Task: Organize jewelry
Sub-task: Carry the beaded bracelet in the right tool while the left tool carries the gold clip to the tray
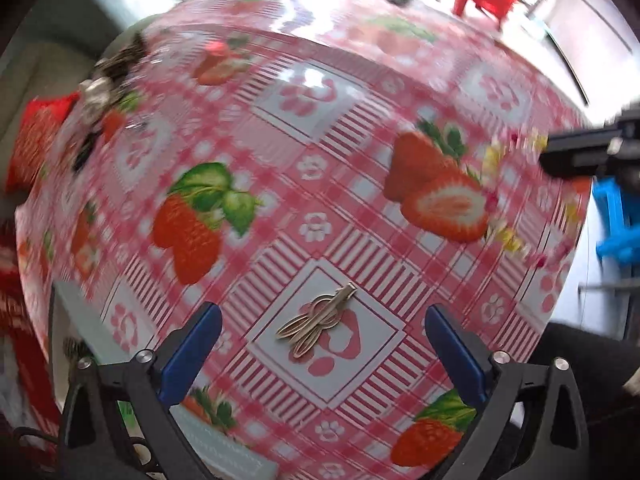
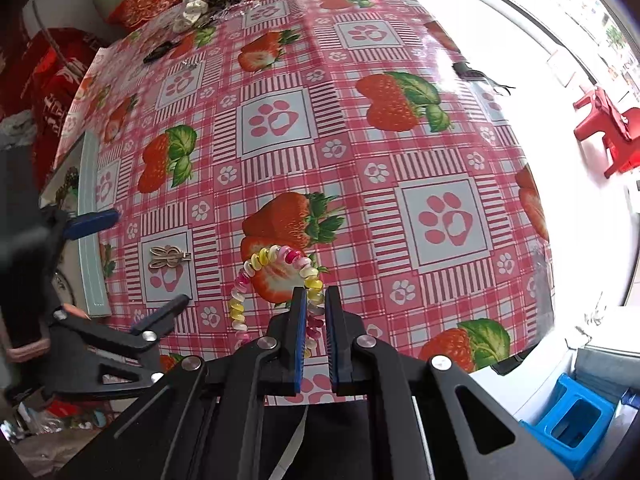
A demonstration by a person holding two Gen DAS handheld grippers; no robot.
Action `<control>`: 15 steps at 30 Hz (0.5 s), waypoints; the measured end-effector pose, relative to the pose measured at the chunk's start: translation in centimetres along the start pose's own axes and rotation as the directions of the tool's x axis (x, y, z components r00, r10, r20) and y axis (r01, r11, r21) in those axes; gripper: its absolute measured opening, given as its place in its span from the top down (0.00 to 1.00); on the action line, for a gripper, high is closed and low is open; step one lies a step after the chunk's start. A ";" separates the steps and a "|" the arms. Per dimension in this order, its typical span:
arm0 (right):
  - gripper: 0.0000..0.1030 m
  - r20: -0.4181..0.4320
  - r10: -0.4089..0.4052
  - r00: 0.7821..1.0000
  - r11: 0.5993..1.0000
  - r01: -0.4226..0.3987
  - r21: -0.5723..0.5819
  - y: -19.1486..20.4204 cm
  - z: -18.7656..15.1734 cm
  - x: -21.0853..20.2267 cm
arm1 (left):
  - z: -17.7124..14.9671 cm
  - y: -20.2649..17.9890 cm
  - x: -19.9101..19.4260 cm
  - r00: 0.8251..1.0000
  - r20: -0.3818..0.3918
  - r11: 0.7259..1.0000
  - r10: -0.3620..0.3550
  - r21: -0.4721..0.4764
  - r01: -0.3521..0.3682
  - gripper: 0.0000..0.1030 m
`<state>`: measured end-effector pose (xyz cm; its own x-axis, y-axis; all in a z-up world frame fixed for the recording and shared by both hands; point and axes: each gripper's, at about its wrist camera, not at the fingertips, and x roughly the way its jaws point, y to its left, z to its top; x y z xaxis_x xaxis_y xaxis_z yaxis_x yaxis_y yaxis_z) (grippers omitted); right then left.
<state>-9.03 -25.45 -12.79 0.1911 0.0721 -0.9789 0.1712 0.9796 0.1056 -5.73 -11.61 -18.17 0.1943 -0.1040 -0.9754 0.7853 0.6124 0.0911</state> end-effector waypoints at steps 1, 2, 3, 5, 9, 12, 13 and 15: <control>0.91 0.002 -0.001 1.000 1.000 0.001 0.002 -0.1 0.0 -0.1 | 0.2 -0.1 0.6 1.000 -0.011 1.000 -0.014 0.022 0.014 0.11; 0.91 0.003 -0.002 1.000 1.000 0.002 0.004 -0.2 -0.1 -0.3 | 0.4 0.0 1.3 0.999 -0.024 0.999 -0.035 0.035 0.035 0.12; 0.91 0.005 -0.002 1.000 1.000 0.002 0.007 -0.3 -0.1 -0.4 | 0.5 0.2 1.6 0.999 -0.027 0.998 -0.047 0.038 0.048 0.12; 0.91 0.005 -0.002 1.000 1.000 0.002 0.013 -0.4 -0.2 -0.6 | 0.5 0.2 2.2 0.996 -0.041 0.996 -0.075 0.038 0.077 0.15; 0.91 0.003 -0.004 1.000 1.000 0.004 0.014 -0.4 -0.1 -0.6 | 0.8 1.1 3.0 0.992 -0.036 0.992 -0.123 0.007 0.123 0.20; 0.91 0.002 -0.004 1.000 1.000 0.004 0.010 -0.2 -0.1 -0.7 | 0.9 1.9 2.9 0.992 -0.020 0.992 -0.127 -0.007 0.127 0.43; 0.91 0.000 -0.003 1.000 1.000 0.003 0.008 0.0 0.0 -0.7 | 1.0 2.4 2.9 0.991 -0.018 0.991 -0.134 -0.021 0.133 0.61; 0.91 -0.003 -0.001 1.000 1.000 0.001 0.004 0.3 0.1 -0.8 | 1.3 3.4 2.9 0.986 -0.027 0.984 -0.166 -0.071 0.163 0.80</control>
<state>-9.00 -25.28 -12.01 0.1885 0.0718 -0.9795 0.1752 0.9789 0.1055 -1.74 -10.84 -20.39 0.0456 -0.1829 -0.9821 0.7627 0.6412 -0.0840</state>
